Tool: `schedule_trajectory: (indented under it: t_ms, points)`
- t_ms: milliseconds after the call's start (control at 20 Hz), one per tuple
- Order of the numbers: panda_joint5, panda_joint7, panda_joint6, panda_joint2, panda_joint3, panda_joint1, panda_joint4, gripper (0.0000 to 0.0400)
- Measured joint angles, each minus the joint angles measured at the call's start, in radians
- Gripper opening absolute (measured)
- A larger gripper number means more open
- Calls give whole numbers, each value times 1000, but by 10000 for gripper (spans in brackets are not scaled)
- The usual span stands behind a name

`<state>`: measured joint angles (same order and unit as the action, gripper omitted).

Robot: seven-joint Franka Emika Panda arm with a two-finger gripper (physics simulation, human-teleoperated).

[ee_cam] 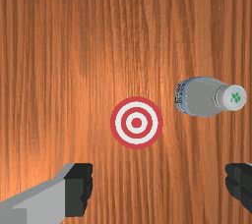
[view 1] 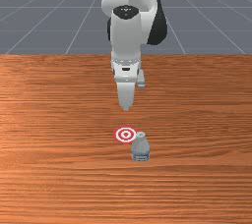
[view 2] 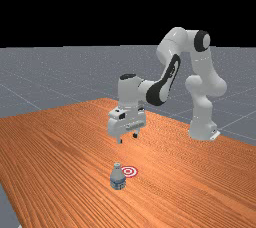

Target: Pick up the bottle and put it on the marker

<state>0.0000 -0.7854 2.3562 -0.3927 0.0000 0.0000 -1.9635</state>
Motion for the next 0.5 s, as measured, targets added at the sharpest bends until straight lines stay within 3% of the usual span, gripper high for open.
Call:
schedule_trajectory:
  t_ms: [250,300,350,400,500]
  points:
    - [3,45,-16,6,-8,6,3,400]
    - [-19,240,-126,79,-38,29,-34,245]
    - [-28,430,-224,148,-62,46,-24,150]
    - [-32,619,-296,189,-81,60,-3,92]
    - [-22,994,-399,210,-113,81,35,34]
